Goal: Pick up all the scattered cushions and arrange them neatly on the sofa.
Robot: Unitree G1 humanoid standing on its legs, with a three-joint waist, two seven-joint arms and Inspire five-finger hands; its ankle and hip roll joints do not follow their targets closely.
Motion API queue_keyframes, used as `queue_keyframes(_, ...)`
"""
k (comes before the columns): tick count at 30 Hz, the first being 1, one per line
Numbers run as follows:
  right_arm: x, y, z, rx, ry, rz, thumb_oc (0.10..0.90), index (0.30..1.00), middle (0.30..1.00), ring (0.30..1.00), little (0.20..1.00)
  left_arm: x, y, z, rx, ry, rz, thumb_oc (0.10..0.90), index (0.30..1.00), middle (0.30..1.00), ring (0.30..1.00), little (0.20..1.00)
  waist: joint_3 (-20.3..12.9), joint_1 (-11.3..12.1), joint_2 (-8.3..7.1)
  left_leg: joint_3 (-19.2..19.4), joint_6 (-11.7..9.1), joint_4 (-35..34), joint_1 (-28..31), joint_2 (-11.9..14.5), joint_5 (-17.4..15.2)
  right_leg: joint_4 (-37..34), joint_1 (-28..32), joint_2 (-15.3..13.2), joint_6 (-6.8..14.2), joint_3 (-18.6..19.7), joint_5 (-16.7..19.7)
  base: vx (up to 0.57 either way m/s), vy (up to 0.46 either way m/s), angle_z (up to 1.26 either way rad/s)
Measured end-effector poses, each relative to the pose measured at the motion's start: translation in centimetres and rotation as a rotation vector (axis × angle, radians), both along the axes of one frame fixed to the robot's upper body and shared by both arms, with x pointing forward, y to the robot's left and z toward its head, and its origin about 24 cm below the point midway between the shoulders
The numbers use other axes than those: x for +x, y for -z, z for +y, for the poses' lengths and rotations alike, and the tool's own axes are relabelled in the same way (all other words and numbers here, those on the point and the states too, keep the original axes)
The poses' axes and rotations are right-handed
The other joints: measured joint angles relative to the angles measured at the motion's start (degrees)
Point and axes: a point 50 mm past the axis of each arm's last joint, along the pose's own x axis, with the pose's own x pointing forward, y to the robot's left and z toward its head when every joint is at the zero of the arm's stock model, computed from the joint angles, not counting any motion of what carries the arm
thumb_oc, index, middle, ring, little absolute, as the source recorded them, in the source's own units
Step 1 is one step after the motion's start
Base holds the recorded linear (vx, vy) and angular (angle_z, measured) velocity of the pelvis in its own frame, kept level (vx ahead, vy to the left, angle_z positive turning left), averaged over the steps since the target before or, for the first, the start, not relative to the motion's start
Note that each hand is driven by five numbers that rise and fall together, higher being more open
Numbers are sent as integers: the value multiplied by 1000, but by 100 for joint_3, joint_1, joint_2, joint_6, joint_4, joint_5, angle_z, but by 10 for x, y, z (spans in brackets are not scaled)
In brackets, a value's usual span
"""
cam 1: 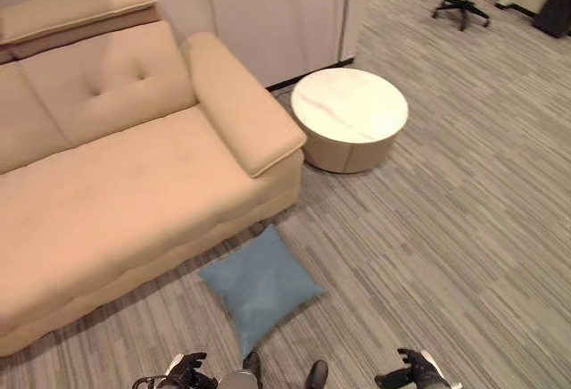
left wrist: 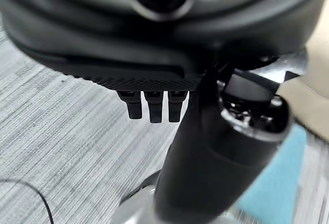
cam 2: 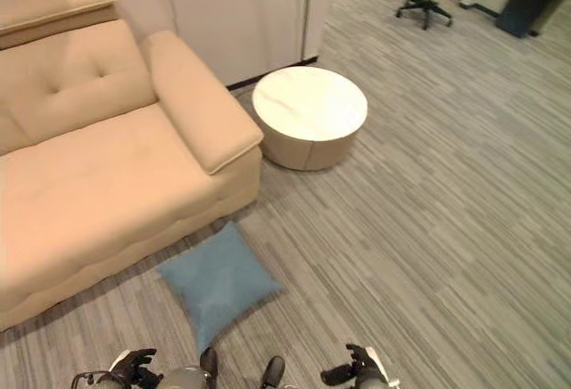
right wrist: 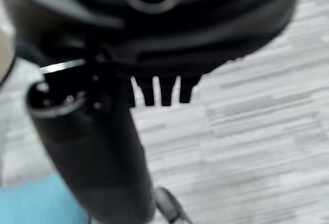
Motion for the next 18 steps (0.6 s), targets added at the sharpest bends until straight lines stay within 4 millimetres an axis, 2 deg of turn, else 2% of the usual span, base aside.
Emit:
queue_keyframes(1, -3, 1, 1, 5, 20, 11, 800, 900, 900, 900, 900, -3, 2, -3, -11, 1, 9, 800, 900, 900, 900, 900, -31, 33, 57, -108, 127, -282, 172, -28, -10, 90, -10, -32, 84, -4, -43, 44, 8, 30)
queue_keyframes(3, -2, 4, 13, 36, 13, 7, 800, 900, 900, 900, 900, -4, 2, -4, -15, -1, 13, 800, 900, 900, 900, 900, -49, 109, -7, -348, 184, -338, 280, -258, -35, 259, 42, -215, 347, 8, -123, 53, 35, 37)
queue_keyframes(4, 1, 4, 15, 43, 10, -1, 800, 900, 900, 900, 900, -5, 2, -4, -17, -1, 14, 800, 900, 900, 900, 900, -57, 167, -22, -366, 184, -360, 302, -321, -35, 353, 30, -292, 411, -6, -162, 39, 72, 31)
queue_keyframes(6, 10, 3, 18, 50, 1, -22, 800, 900, 900, 900, 900, -4, 1, -3, -15, -1, 6, 800, 900, 900, 900, 900, -75, 271, -59, -436, 187, -418, 343, -411, -34, 507, -21, -394, 458, -5, -170, 17, 86, 9)
queue_keyframes(9, 26, -2, 19, 50, -14, -61, 800, 900, 900, 900, 900, -4, 1, 0, -11, -2, 7, 800, 900, 900, 900, 900, -73, 342, -90, -612, 230, -420, 389, -507, -51, 1065, -161, -587, 561, 35, -375, -5, 46, 9)
queue_keyframes(10, 32, -4, 20, 51, -19, -76, 800, 900, 900, 900, 900, -5, 1, 1, -8, -4, 11, 800, 900, 900, 900, 900, -69, 339, -89, -685, 303, -416, 388, -522, -71, 1536, -331, -686, 602, 177, -529, 30, -14, 22)
queue_keyframes(11, 37, -6, 20, 55, -26, -90, 800, 900, 900, 900, 900, -2, 0, 1, -8, -7, 4, 800, 900, 900, 900, 900, -29, 281, -45, -874, 447, -423, 407, -517, -76, 2135, -650, -735, 702, 638, -781, 45, -40, 58)
queue_keyframes(12, 38, -6, 22, 62, -34, -95, 800, 900, 900, 900, 900, -1, -1, 4, -2, -13, 2, 800, 900, 900, 900, 900, -29, 170, -83, -1032, 453, -416, 376, -529, -60, 2274, -743, -637, 906, 1207, -934, 85, -77, 77)
queue_keyframes(13, 38, -6, 25, 73, -41, -100, 800, 900, 900, 900, 900, 0, -2, 7, 4, -16, -5, 800, 900, 900, 900, 900, -28, 133, -137, -1131, 416, -477, 399, -565, -54, 2245, -792, -607, 965, 1502, -973, 60, -54, 72)
queue_keyframes(14, 34, -3, 28, 83, -46, -83, 800, 900, 900, 900, 900, 1, -3, 11, 13, -16, -9, 800, 900, 900, 900, 900, -75, 174, -239, -1186, 377, -588, 435, -627, -15, 2125, -903, -581, 968, 1932, -972, 80, -69, 52)
queue_keyframes(15, 31, -2, 31, 89, -50, -75, 800, 900, 900, 900, 900, -5, -3, 15, 22, -26, 6, 800, 900, 900, 900, 900, -107, 160, -361, -1252, 403, -681, 505, -706, 42, 1836, -909, -541, 828, 2061, -812, 118, -108, 35)
queue_keyframes(16, 30, -1, 30, 88, -47, -72, 800, 900, 900, 900, 900, -9, -1, 14, 19, -31, 18, 800, 900, 900, 900, 900, -115, 157, -338, -1336, 398, -685, 525, -669, 46, 1796, -866, -543, 689, 2059, -746, 147, -166, 23)
queue_keyframes(17, 30, -1, 30, 87, -46, -70, 800, 900, 900, 900, 900, -12, 0, 13, 16, -30, 24, 800, 900, 900, 900, 900, -128, 165, -308, -1355, 399, -716, 532, -626, 48, 1745, -861, -503, 694, 2110, -734, 164, -241, 47)
queue_keyframes(18, 31, -2, 30, 86, -49, -75, 800, 900, 900, 900, 900, -10, 1, 10, 9, -32, 27, 800, 900, 900, 900, 900, -58, 27, -185, -1734, 365, -763, 485, -523, 119, 1593, -833, -279, 755, 2516, -759, 89, -167, 58)
